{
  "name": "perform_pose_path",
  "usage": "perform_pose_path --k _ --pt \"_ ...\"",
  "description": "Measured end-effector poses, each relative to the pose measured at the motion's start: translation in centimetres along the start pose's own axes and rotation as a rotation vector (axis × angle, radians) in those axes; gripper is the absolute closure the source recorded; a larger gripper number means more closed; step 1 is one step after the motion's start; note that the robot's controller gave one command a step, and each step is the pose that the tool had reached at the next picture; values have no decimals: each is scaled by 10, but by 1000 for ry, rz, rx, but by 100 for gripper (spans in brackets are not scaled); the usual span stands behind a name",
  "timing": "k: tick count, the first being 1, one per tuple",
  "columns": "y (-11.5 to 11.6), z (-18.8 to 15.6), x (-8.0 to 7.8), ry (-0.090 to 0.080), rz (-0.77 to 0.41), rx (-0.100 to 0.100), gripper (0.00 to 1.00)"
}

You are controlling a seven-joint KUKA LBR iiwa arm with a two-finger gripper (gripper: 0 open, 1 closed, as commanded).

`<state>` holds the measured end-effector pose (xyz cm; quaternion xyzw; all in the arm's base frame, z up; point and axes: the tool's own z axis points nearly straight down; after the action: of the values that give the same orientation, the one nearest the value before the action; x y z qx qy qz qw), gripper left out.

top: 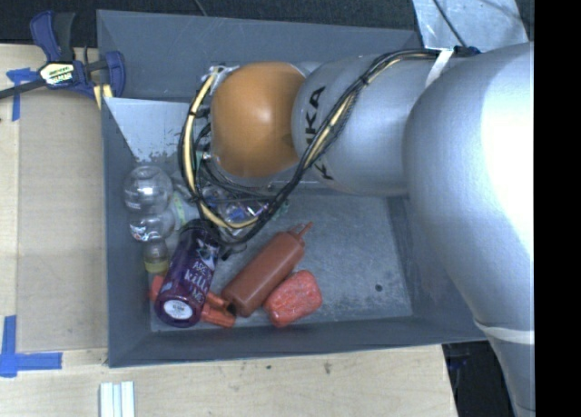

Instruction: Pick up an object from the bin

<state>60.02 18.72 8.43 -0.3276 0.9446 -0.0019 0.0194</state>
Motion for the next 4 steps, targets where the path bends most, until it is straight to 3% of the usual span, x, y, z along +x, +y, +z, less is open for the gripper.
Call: perform_pose_path --k 1,2,3,4 --pt "12 -1 -5 8 -225 -7 100" --pt "12 -1 -5 8 -225 -7 100" --pt "18 1 19 -6 -265 -7 100" --pt "34 7 42 26 -295 -19 0"
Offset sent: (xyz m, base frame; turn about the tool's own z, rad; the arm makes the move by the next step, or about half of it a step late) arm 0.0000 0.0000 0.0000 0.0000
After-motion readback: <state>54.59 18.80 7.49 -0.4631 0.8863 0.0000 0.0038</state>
